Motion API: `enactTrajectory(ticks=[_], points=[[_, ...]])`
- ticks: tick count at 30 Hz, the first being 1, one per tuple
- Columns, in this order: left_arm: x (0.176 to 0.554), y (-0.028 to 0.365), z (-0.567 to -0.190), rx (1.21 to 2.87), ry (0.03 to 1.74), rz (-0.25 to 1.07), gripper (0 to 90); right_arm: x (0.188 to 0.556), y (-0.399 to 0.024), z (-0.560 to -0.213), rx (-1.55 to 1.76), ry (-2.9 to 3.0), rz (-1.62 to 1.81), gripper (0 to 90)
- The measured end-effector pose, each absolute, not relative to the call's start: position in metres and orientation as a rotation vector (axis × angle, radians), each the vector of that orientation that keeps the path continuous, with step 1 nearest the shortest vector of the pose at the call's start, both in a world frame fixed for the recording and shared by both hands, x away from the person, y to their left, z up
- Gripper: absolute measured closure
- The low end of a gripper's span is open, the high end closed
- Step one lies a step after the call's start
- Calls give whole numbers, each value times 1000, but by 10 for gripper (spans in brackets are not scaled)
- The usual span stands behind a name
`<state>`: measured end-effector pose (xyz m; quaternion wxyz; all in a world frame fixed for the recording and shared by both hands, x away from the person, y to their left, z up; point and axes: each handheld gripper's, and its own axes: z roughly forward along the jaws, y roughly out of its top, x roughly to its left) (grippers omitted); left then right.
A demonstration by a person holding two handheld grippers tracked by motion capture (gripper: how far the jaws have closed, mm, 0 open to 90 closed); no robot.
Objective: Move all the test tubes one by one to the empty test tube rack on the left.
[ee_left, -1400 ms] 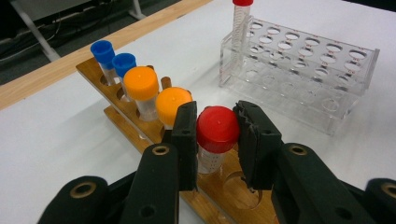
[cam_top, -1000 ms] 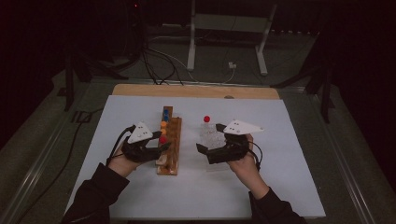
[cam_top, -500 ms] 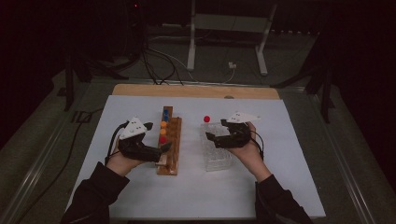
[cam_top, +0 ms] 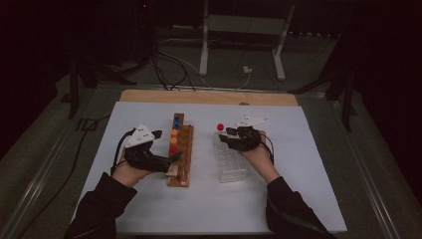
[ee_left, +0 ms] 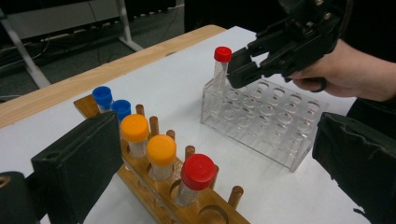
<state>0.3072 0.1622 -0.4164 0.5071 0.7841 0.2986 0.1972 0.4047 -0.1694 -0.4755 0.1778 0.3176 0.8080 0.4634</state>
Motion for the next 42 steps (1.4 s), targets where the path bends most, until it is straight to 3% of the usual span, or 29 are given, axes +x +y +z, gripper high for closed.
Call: enactTrajectory(ticks=[17, 27, 42], points=[[309, 163, -418, 1897, 729, 472, 25, 410, -162, -480, 855, 2325, 1320, 734], [310, 163, -419, 1904, 728, 462, 25, 410, -161, -477, 856, 2328, 1298, 750], [309, 161, -416, 1907, 720, 457, 25, 398, -169, -444, 833, 2272, 1340, 751]])
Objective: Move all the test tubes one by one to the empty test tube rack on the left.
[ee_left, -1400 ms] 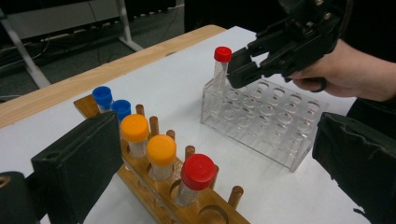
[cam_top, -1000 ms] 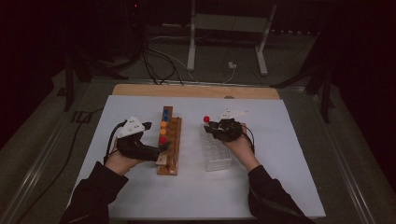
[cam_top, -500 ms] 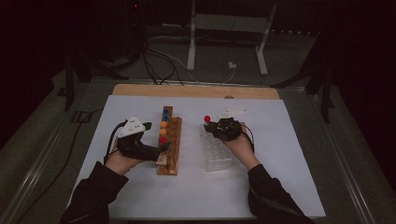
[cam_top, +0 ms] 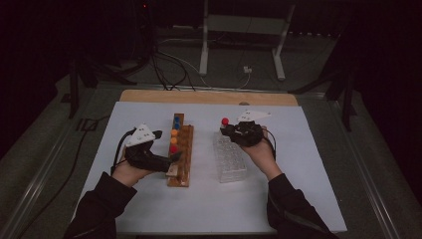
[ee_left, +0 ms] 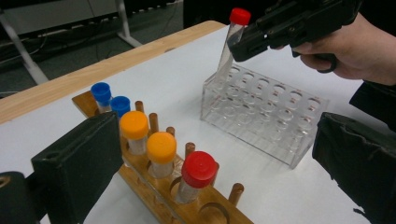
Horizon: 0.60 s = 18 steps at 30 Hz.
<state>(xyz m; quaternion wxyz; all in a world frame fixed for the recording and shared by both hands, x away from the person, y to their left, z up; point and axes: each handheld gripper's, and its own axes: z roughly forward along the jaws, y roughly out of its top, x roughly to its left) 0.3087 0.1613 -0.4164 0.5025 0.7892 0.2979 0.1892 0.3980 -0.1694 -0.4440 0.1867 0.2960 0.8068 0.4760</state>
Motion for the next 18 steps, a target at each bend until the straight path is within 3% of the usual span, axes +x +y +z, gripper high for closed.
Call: enactTrajectory(ticks=[18], points=[[304, 158, -409, 1901, 690, 447, 25, 366, -165, -413, 751, 2253, 1406, 751]])
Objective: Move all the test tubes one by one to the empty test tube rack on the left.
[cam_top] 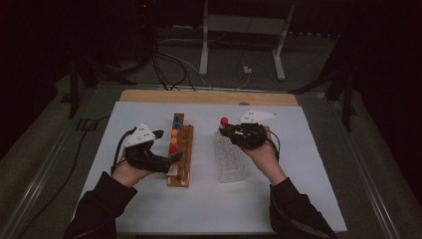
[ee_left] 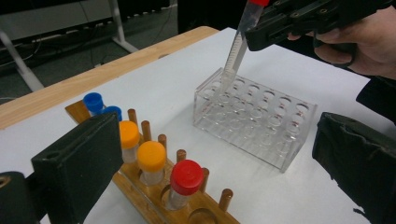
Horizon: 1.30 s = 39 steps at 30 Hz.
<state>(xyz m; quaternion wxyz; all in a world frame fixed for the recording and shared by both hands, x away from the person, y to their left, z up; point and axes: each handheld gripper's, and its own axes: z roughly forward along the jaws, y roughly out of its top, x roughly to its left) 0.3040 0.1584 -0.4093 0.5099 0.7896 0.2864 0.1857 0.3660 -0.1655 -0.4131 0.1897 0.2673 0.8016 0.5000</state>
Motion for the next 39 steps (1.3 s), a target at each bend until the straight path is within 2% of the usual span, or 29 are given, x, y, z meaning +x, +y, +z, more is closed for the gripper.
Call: enactTrajectory(ticks=[16, 31, 37, 39], points=[[296, 149, -405, 1903, 614, 394, 25, 331, -147, -426, 687, 2346, 1403, 751], [285, 122, -402, 1921, 497, 347, 28, 309, -137, -440, 644, 2429, 1384, 751], [282, 114, -405, 1916, 470, 335, 73, 304, -132, -445, 629, 2457, 1383, 751], [282, 112, -406, 1915, 459, 330, 115, 302, -130, -445, 623, 2466, 1380, 751]])
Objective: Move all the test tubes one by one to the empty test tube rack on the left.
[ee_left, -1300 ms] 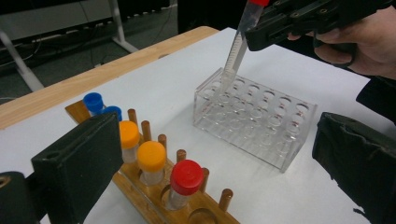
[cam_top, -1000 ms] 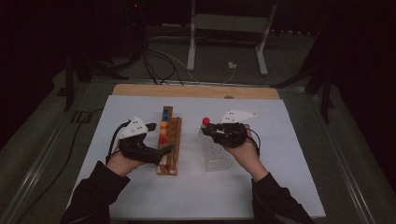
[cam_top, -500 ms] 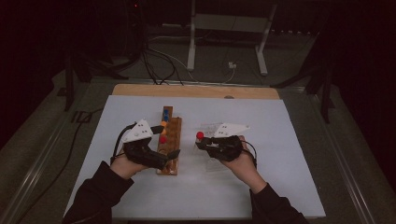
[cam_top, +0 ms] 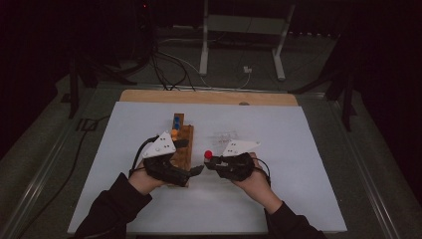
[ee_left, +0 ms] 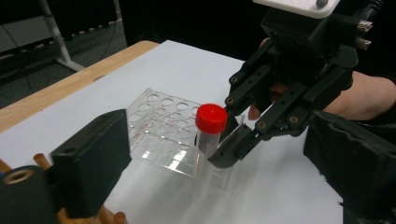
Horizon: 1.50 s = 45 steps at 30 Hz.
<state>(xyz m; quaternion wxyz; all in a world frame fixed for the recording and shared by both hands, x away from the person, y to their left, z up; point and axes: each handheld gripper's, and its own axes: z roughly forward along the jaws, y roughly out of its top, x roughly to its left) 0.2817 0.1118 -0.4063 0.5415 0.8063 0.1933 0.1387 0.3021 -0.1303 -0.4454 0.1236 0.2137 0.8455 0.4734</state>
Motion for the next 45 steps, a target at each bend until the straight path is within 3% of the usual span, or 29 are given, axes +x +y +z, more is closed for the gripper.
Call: enactTrajectory(ticks=[15, 34, 45], points=[[285, 97, -418, 1962, 435, 336, 475, 297, -125, -448, 599, 2495, 1378, 751], [290, 85, -425, 2001, 435, 362, 674, 298, -125, -448, 593, 2507, 1398, 751], [291, 84, -424, 1996, 440, 386, 713, 298, -127, -446, 596, 2501, 1400, 751]])
